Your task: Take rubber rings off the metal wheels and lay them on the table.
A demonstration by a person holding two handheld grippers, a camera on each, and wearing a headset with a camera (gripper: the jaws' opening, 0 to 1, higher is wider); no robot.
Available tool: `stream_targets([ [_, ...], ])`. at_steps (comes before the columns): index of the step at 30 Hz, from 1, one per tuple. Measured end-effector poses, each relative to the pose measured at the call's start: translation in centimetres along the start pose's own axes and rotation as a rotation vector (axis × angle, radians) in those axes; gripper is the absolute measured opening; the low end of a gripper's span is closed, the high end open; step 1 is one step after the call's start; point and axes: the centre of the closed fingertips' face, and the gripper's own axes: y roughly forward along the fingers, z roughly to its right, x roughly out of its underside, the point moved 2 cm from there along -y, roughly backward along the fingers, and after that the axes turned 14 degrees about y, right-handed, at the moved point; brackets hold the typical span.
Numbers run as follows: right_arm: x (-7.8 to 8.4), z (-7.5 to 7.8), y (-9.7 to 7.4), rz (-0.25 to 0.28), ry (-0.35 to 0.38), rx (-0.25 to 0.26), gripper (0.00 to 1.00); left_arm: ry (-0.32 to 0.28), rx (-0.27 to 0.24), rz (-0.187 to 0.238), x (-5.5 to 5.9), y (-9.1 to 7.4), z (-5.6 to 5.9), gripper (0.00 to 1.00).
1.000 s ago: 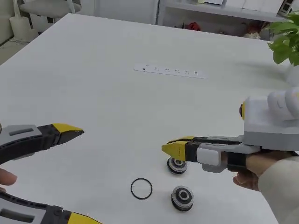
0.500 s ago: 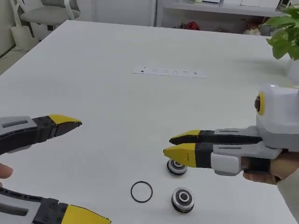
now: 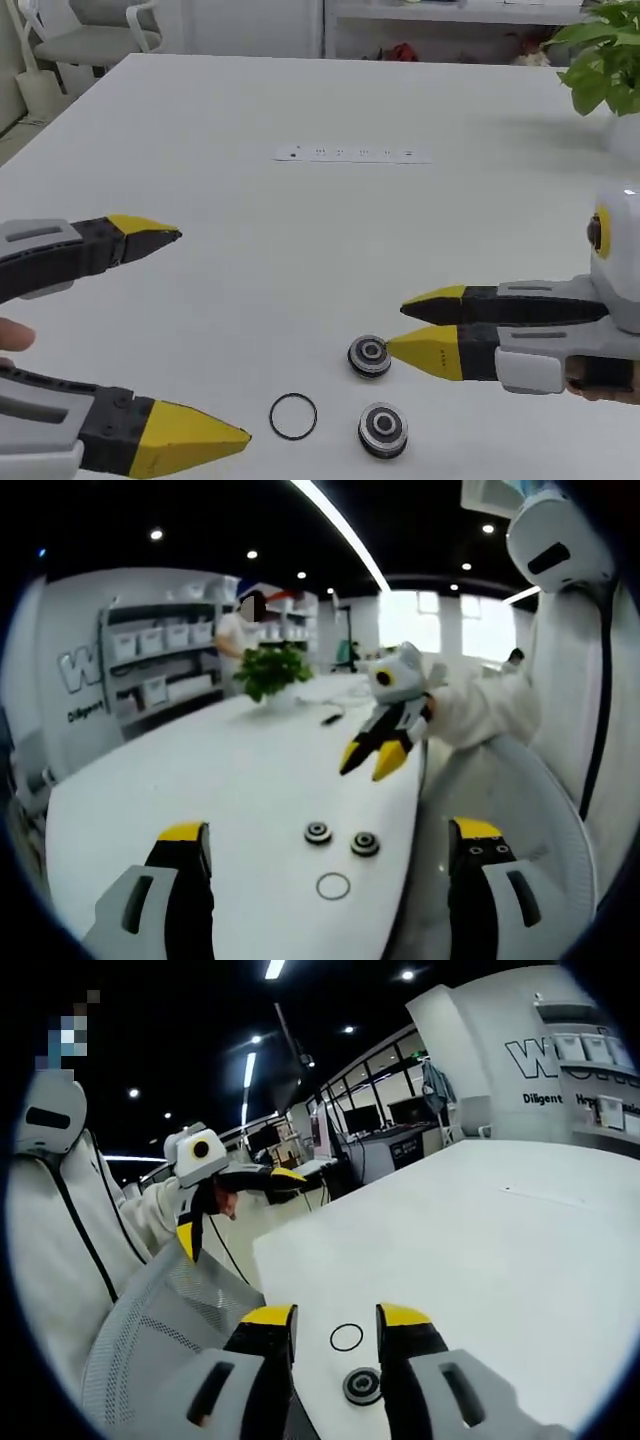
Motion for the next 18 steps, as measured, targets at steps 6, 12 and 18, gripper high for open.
stream_targets([
  [6,0.9,1.0,-0.9,-0.009,-0.005,0.026,0.28,0.034,0.028,0.028,-1.3,1.9,-0.2,0.99],
  [12,1.9,2.0,-1.6,-0.006,0.006,0.040,0.27,0.043,0.063,0.065,-2.1,4.5,0.5,0.97],
  [18,2.8,2.7,-1.9,-0.014,0.010,0.039,0.27,0.060,0.159,0.065,-2.3,7.2,2.6,0.91],
])
